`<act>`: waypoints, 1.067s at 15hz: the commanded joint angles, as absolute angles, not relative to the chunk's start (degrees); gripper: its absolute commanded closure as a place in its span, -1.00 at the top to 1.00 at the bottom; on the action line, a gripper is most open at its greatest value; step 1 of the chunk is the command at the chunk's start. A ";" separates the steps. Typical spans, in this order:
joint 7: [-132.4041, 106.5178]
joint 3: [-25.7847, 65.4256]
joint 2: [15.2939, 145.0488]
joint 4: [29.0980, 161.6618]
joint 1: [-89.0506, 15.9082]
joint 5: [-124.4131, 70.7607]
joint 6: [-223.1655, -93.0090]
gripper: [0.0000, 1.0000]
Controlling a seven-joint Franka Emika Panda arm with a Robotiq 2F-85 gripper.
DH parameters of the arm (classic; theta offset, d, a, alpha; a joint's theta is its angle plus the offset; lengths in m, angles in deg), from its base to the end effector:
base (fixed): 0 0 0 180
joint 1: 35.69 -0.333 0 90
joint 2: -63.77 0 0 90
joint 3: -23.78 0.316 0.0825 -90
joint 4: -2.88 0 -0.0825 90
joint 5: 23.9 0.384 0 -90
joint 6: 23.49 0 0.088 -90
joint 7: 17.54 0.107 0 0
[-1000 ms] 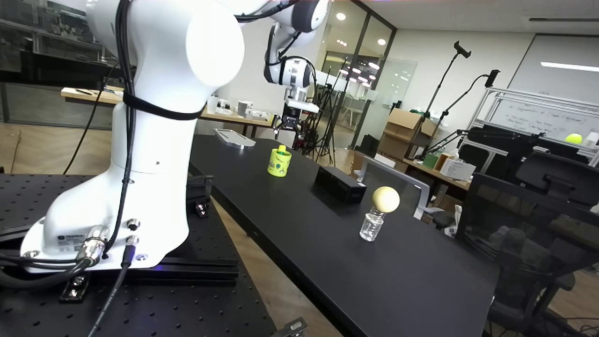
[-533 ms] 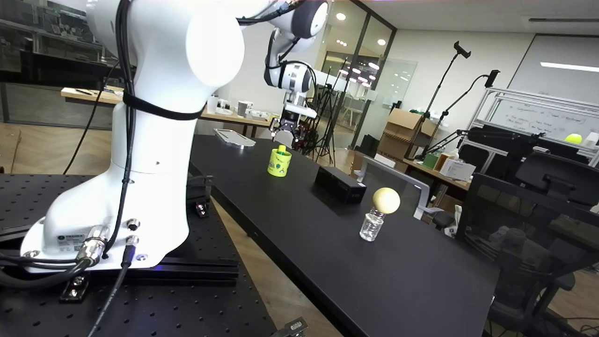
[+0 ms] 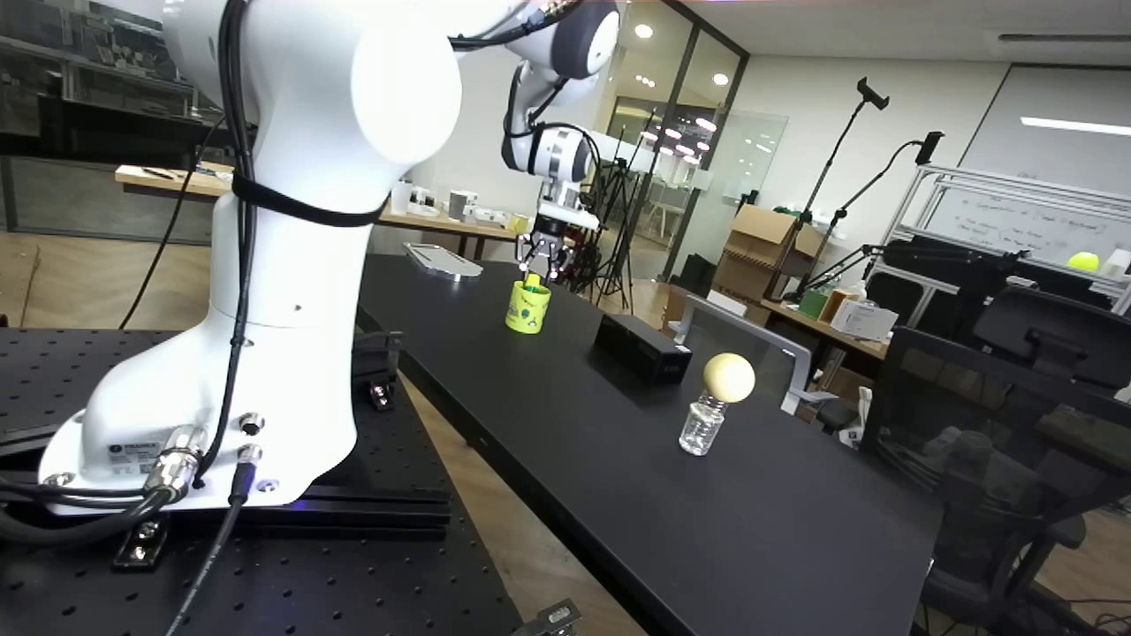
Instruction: Move the paper glue from the mug to the box
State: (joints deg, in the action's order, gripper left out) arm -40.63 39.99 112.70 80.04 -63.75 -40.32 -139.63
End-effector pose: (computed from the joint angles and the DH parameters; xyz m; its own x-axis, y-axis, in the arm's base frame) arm 0.5575 0.4611 0.2140 0.3175 0.9384 -0.1363 0.9454 -0.3244 -0.0313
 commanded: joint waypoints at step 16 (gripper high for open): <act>-42.73 40.06 99.75 83.50 -59.22 -37.96 -135.47 -0.82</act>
